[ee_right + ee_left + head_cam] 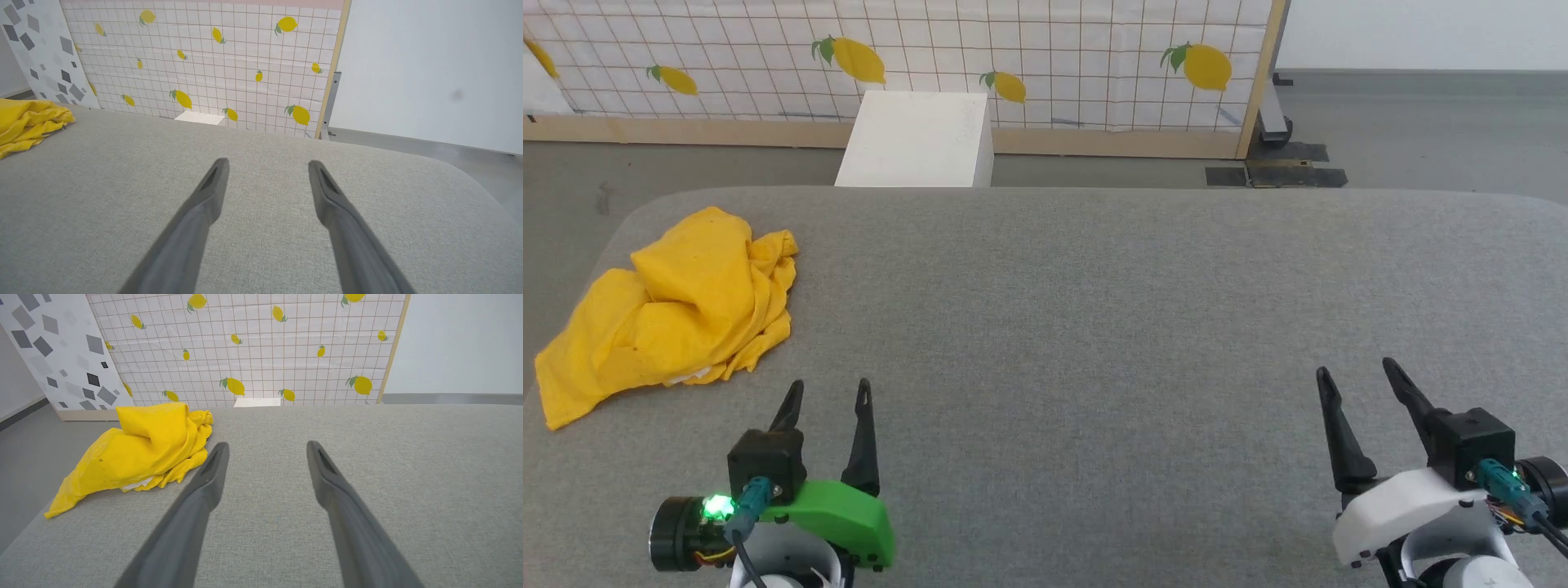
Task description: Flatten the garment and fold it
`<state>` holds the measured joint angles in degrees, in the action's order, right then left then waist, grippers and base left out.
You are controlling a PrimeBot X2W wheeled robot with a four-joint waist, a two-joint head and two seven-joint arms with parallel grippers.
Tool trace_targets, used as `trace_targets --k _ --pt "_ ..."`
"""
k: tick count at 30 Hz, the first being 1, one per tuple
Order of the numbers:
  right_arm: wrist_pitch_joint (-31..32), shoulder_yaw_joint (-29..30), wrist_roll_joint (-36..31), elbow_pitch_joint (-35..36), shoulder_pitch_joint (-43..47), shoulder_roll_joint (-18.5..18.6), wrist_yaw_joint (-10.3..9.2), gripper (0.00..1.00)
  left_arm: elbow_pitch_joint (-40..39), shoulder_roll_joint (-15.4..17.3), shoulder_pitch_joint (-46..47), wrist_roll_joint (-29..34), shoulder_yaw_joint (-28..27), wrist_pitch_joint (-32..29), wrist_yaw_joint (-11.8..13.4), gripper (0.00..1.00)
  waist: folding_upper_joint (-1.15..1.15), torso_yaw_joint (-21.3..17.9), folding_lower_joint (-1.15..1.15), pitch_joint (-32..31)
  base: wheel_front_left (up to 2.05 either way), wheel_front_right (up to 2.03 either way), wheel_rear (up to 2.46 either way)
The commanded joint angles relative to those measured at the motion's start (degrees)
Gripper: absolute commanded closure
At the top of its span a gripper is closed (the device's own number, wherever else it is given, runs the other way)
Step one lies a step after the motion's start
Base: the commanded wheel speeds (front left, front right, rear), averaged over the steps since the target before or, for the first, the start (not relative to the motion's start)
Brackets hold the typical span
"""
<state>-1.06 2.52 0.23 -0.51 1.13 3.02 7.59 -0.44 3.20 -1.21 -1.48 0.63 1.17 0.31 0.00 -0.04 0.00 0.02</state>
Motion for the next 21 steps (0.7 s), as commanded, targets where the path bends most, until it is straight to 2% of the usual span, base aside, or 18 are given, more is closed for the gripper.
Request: trace_targets --k 1,21 --pt "-0.6 0.7 0.4 -0.4 0.2 0.0 -0.01 0.0 -0.3 0.0 -0.6 -0.4 0.1 0.6 0.2 0.0 0.0 0.0 0.0 0.0 0.0 0.0 0.0" --pt "-3.0 4.1 0.3 -1.4 0.4 0.0 -0.03 0.0 -0.6 -0.1 -1.4 -2.3 0.1 2.9 1.1 0.0 0.0 2.1 0.0 -0.1 0.0 0.0 0.0"
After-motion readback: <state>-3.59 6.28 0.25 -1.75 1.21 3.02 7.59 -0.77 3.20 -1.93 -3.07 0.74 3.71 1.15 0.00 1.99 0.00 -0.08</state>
